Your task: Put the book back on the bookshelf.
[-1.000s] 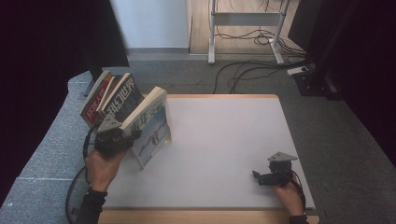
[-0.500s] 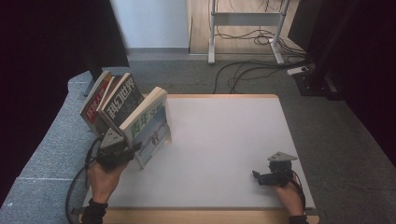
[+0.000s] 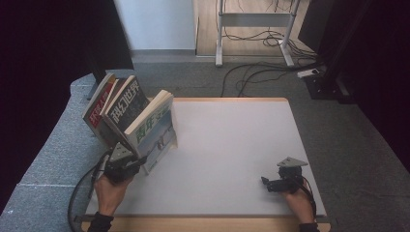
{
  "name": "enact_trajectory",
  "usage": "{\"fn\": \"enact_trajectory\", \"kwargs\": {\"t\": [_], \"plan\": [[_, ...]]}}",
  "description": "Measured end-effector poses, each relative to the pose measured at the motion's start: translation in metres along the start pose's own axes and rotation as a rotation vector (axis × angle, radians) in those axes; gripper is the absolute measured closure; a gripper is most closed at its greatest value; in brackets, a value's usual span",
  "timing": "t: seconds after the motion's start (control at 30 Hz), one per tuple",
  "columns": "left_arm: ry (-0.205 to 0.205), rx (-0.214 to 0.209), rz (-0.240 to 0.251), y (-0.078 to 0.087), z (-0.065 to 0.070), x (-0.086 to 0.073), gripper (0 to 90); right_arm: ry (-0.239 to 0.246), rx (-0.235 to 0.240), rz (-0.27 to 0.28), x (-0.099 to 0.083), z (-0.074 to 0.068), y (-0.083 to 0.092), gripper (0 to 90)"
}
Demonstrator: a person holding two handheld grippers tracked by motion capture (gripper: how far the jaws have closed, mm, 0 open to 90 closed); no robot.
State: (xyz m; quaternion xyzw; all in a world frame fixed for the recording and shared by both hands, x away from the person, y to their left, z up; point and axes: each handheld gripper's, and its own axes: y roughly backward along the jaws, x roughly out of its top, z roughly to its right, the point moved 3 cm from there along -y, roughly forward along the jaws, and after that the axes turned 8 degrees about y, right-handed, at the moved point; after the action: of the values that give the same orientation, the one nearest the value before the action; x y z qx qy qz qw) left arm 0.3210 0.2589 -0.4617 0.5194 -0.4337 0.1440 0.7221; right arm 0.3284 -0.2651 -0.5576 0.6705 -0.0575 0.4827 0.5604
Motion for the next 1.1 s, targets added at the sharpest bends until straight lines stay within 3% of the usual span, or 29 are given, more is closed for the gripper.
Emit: {"fn": "enact_trajectory", "kwargs": {"t": [0.2, 1.1], "plan": [[-0.009, -0.001, -0.010, -0.004, 0.004, 0.004, 72.5, 0.000, 0.000, 0.000, 0.000, 0.000, 0.000, 0.0], [-0.027, 0.011, -0.035, -0.049, 0.023, 0.044, 70.2, 0.001, 0.001, 0.000, 0.000, 0.000, 0.000, 0.0]]}}
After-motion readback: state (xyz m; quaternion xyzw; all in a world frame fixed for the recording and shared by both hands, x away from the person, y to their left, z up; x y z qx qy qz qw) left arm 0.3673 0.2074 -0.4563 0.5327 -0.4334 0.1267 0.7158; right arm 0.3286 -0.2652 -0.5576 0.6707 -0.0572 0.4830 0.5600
